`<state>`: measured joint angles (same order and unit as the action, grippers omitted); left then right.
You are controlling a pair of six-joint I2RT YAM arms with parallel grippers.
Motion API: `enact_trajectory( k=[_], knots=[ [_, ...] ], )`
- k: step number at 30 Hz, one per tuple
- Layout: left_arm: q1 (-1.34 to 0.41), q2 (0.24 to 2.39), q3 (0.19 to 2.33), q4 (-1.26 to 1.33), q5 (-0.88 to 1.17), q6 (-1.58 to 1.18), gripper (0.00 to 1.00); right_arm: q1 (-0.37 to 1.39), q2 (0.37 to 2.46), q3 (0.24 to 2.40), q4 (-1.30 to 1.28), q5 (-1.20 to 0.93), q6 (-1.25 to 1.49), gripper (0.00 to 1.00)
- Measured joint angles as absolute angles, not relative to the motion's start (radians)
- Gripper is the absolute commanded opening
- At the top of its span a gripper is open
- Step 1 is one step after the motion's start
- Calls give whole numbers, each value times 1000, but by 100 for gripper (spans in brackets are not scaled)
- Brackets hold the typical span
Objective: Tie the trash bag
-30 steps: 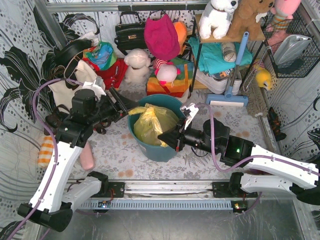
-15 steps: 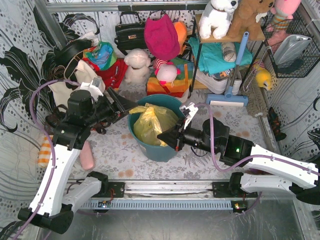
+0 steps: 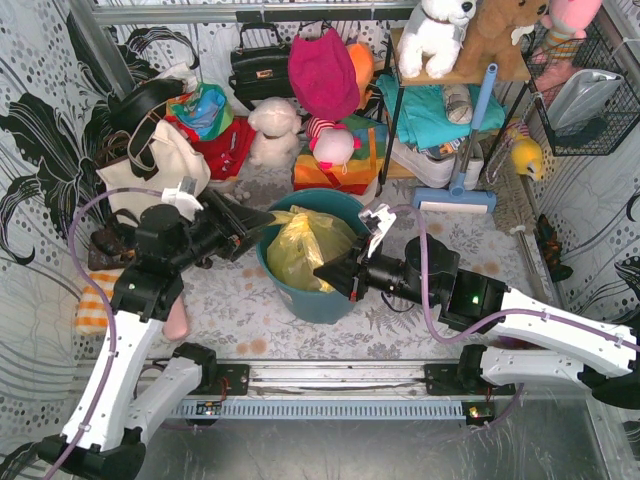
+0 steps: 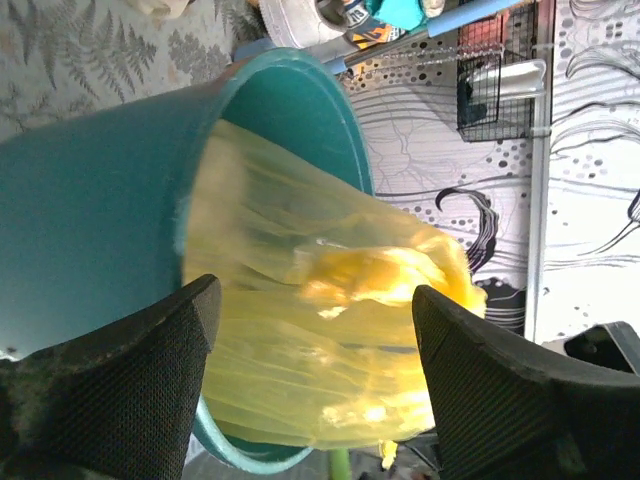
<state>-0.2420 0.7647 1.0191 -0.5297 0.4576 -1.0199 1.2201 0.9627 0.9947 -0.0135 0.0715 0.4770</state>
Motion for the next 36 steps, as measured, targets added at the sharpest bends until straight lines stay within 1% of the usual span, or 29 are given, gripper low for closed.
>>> enact_trajectory(
  k=[1, 3, 8, 11, 16, 18, 22, 26, 33, 36],
  knots=[
    [-241, 761, 989, -511, 457, -1051, 87, 1220, 963, 995, -14, 72, 477, 0],
    [-241, 741, 923, -448, 458, -1128, 82, 1220, 963, 995, -14, 72, 477, 0],
    [-240, 654, 773, -253, 442, -1296, 69, 1220, 973, 999, -13, 71, 477, 0],
    [-240, 628, 720, -172, 426, -1368, 65, 1220, 979, 1000, -9, 71, 477, 0],
    [-240, 645, 716, -92, 426, -1410, 63, 1220, 983, 1006, -7, 71, 470, 0],
    [-240, 654, 723, -82, 426, -1411, 61, 1220, 984, 1008, -6, 71, 469, 0],
    [-240, 683, 738, -67, 428, -1412, 50, 1220, 984, 1008, -6, 71, 470, 0],
    [-240, 690, 739, -61, 430, -1412, 44, 1220, 984, 1008, -6, 71, 470, 0],
    [-240, 711, 741, -53, 434, -1400, 24, 1220, 984, 1008, -6, 72, 470, 0],
    [-240, 722, 748, -55, 438, -1390, 19, 1220, 982, 1008, -6, 72, 470, 0]
  ],
)
